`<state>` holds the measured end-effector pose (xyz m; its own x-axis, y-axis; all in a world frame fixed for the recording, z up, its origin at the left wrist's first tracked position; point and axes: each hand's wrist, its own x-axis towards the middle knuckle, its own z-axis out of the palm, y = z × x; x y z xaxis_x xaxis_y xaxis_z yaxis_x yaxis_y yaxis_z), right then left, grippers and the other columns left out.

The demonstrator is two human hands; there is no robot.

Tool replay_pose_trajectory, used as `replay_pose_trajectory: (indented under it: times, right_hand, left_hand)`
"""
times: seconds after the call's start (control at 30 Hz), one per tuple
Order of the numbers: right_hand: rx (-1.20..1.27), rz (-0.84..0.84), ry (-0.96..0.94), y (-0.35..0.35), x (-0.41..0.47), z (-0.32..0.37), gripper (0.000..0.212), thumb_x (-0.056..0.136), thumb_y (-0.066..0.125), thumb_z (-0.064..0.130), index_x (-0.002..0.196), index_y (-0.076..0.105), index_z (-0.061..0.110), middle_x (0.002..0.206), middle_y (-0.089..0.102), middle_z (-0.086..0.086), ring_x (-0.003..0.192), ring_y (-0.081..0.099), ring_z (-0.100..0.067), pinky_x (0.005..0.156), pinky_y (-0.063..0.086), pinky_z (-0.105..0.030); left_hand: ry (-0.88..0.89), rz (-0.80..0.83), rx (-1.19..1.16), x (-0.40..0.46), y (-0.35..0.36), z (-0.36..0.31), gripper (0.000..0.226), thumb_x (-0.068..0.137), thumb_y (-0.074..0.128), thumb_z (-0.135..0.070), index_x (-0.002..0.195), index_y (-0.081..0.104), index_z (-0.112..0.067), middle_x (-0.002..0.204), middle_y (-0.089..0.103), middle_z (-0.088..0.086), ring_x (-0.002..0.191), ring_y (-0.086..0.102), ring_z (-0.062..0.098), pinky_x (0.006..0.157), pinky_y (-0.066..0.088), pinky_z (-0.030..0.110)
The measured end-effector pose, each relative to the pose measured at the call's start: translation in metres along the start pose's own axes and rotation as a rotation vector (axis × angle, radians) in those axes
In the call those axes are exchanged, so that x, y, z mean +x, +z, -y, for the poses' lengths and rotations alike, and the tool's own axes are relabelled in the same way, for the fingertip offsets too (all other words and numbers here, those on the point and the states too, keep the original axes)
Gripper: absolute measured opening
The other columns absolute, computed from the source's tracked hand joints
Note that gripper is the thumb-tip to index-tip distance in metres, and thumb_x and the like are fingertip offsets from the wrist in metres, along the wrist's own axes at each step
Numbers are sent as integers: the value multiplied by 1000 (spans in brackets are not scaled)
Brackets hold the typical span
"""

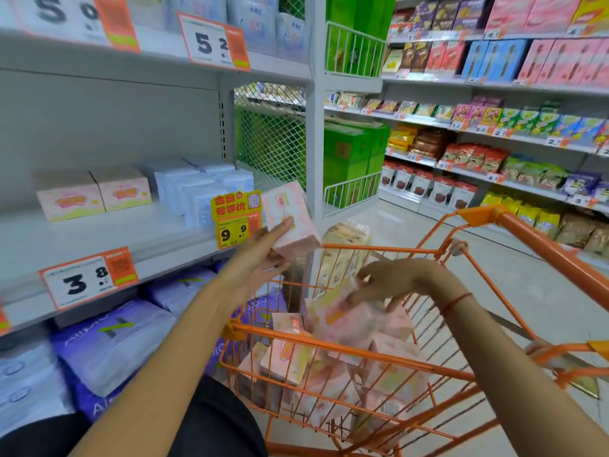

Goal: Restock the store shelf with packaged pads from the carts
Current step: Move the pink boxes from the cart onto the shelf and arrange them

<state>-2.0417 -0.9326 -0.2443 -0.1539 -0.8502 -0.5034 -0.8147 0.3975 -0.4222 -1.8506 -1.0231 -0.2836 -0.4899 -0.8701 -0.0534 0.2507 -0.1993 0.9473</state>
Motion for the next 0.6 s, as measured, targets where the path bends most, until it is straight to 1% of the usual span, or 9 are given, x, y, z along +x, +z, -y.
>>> replay_pose_trajectory:
  times: [0.1,0.17,0.23,0.27,0.4,0.47,0.5,0.53,0.6]
  right_hand:
    - [218,-141,-168,-29,1,16,61,78,75,25,128,51,-1,114,61,-16,99,61,-28,76,48,-26]
    - [403,-80,-271,-38,6,34,45,76,74,12,117,61,-4,111,67,-18,107,61,-34,85,47,-30]
    - [570,19,-365,-41,20,54,33,68,76,14,98,72,2,106,71,-15,101,66,-27,99,45,-36]
    - [651,52,-408,-41,29,65,33,63,77,18,93,74,3,103,72,-14,97,67,-24,100,45,-36]
    - [904,192,-540,-32,57,111,23,75,59,6,94,70,-3,90,74,-12,81,71,-18,71,58,-26]
    - [953,258,-577,-26,67,137,16,70,65,10,82,75,6,85,74,-12,76,71,-18,71,58,-28]
    - [963,275,-598,-23,75,150,19,63,73,15,82,75,14,87,74,-11,79,70,-19,76,56,-33]
    - [972,287,-618,-21,82,165,35,54,82,20,88,72,20,94,72,-11,87,68,-22,85,53,-40]
    - [968,311,-615,-14,98,193,53,54,82,21,102,61,27,107,66,-11,101,62,-26,98,46,-50]
  left_hand:
    - [74,-52,-51,-9,-28,-35,19,86,61,-34,102,65,-25,87,70,-4,78,64,10,80,52,29]
    - [154,-117,-108,-16,-51,-58,12,76,70,-31,86,66,-24,74,67,-6,74,62,11,78,53,30]
    - [219,-195,-121,-22,-74,-75,19,65,74,-29,81,65,-25,72,62,-5,76,58,11,84,50,31]
    - [247,-233,-121,-25,-86,-81,21,64,72,-30,83,65,-25,76,60,-4,78,58,11,87,49,31]
    - [309,-381,-50,-32,-130,-98,39,55,77,-30,92,67,-21,92,60,-1,85,55,11,89,48,27]
    - [341,-479,0,-32,-152,-107,55,41,79,-36,92,66,-19,93,62,-2,90,54,11,88,46,26]
    - [357,-531,25,-32,-164,-113,64,37,78,-39,96,65,-18,95,64,-3,92,56,11,85,46,25]
    - [377,-575,52,-30,-178,-118,74,36,78,-40,105,63,-16,100,66,-3,94,58,10,82,46,22]
    - [392,-681,141,-28,-204,-128,92,37,81,-39,123,55,-18,112,66,-3,98,62,11,80,47,23]
